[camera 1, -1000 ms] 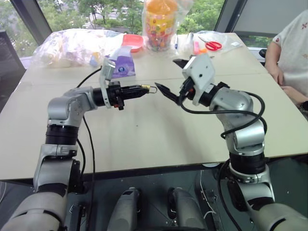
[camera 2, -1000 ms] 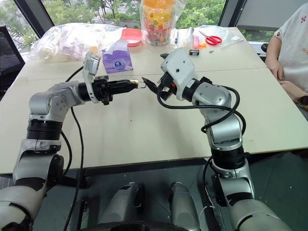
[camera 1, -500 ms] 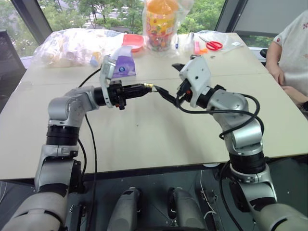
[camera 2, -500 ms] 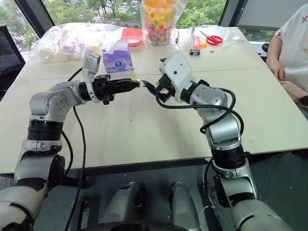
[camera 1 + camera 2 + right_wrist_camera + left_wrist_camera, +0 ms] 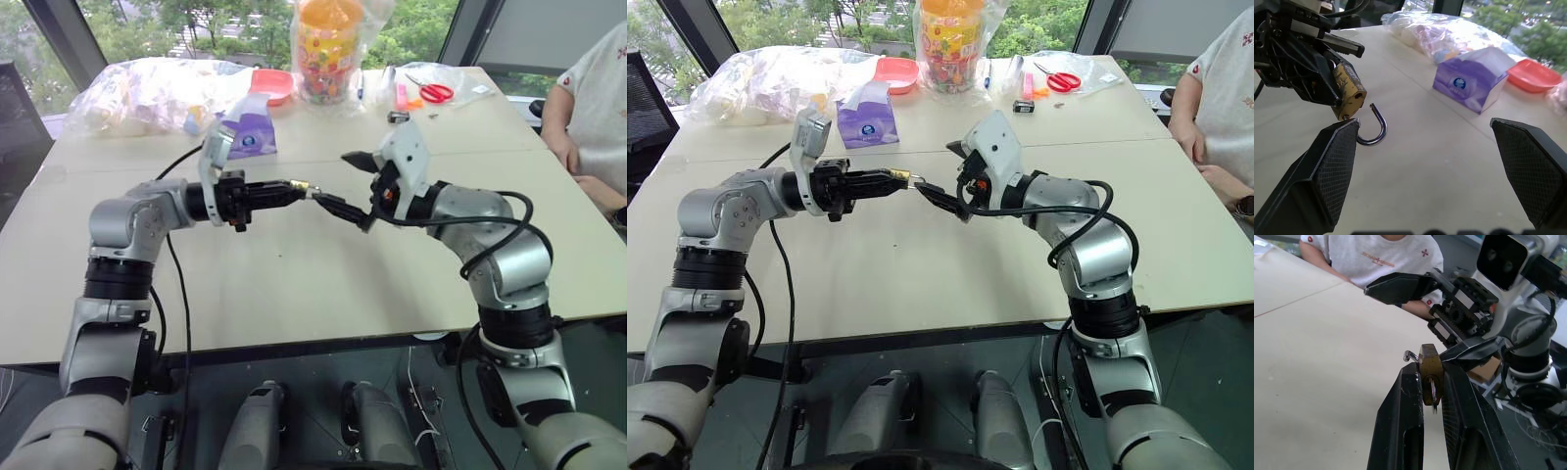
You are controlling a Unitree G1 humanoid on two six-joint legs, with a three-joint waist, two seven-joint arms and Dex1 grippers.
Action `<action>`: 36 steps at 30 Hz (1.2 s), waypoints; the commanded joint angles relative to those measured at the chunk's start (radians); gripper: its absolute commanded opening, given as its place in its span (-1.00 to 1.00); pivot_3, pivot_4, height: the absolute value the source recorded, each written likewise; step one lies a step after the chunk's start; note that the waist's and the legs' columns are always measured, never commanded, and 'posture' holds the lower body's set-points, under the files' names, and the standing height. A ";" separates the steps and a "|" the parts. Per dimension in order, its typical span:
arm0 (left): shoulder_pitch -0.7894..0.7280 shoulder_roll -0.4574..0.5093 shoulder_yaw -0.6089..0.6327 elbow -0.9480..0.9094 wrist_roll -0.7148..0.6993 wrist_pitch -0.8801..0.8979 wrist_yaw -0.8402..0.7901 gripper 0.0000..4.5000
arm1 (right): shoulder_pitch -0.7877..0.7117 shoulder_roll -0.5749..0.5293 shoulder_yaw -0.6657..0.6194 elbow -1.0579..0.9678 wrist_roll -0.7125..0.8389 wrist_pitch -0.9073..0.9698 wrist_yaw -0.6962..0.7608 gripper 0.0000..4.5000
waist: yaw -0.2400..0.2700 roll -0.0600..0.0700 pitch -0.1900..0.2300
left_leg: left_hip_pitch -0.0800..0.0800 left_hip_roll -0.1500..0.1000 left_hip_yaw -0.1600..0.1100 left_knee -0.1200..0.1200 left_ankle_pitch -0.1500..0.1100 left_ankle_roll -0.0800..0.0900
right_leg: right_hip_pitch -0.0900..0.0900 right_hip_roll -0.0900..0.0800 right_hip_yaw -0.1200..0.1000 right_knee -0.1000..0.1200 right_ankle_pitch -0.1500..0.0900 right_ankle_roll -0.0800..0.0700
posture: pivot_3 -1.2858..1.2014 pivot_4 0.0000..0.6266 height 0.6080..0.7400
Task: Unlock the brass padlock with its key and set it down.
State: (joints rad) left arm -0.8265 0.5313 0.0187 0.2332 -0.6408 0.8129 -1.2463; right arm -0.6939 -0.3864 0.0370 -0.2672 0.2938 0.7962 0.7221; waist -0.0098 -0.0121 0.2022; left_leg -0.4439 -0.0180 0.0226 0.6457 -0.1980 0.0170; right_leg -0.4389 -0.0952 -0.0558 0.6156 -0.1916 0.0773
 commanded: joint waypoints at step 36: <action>-0.223 -0.364 0.000 0.667 0.171 -0.082 0.301 -0.99 | 0.168 -0.401 0.056 -0.252 -0.010 0.167 0.005 0.98 | 0.024 -0.001 0.000 | -0.004 -0.002 0.001 0.003 -0.003 0.005 | 0.000 -0.001 -0.001 -0.004 0.000 0.004 | 0.03 -0.52 1.00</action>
State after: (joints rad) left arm -0.9886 0.1818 -0.0367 0.8251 -0.4606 0.7277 -0.9819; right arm -0.5227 -0.7853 0.1301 -0.4715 0.2659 0.9291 0.7454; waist 0.0146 -0.0135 0.2025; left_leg -0.4481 -0.0195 0.0238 0.6493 -0.2011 0.0221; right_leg -0.4392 -0.0964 -0.0567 0.6121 -0.1914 0.0816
